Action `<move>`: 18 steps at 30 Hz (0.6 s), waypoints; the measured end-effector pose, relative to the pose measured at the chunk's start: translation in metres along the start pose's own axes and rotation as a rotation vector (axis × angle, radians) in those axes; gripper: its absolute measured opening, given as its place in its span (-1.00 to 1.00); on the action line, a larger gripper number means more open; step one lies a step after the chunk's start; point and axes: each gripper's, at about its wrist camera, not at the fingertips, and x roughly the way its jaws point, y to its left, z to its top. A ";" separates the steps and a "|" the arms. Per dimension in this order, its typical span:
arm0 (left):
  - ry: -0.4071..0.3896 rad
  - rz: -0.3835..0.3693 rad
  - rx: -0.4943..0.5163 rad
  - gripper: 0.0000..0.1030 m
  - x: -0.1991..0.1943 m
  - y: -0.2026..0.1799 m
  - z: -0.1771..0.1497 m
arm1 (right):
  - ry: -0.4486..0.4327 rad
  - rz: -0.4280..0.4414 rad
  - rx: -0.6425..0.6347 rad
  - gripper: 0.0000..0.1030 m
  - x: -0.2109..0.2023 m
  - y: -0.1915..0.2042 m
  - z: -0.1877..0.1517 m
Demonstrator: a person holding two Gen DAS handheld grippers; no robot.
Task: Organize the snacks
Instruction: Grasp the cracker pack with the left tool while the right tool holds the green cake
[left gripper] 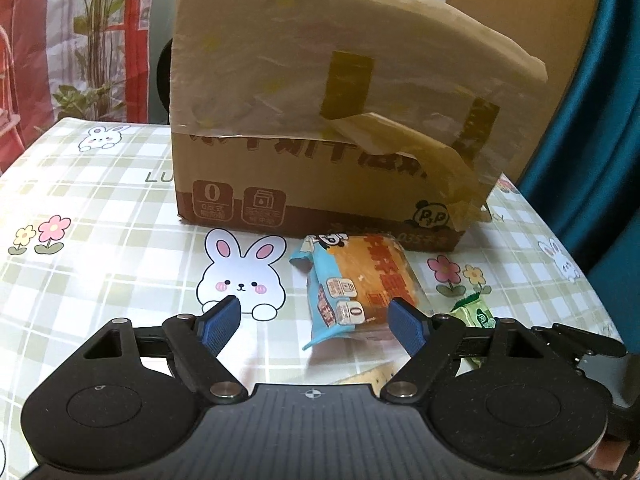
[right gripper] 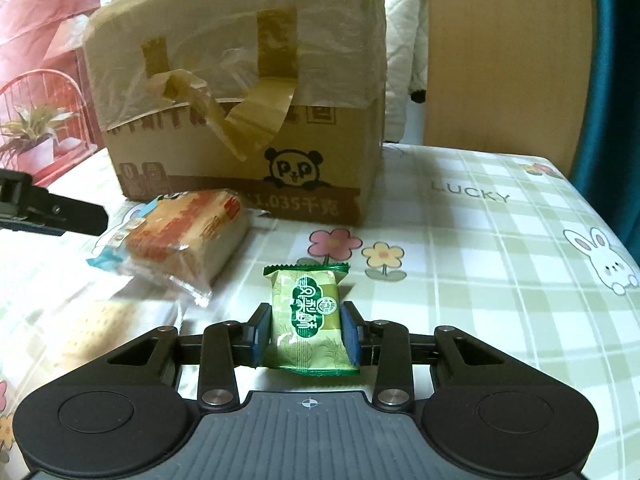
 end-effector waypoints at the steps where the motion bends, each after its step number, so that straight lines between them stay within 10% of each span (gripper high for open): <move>1: 0.001 -0.002 0.007 0.59 -0.001 -0.001 -0.002 | -0.001 0.001 -0.003 -0.35 -0.002 0.001 -0.001; 18: 0.070 -0.120 0.356 0.61 0.017 -0.034 -0.042 | 0.010 0.000 0.023 -0.35 -0.022 -0.002 -0.009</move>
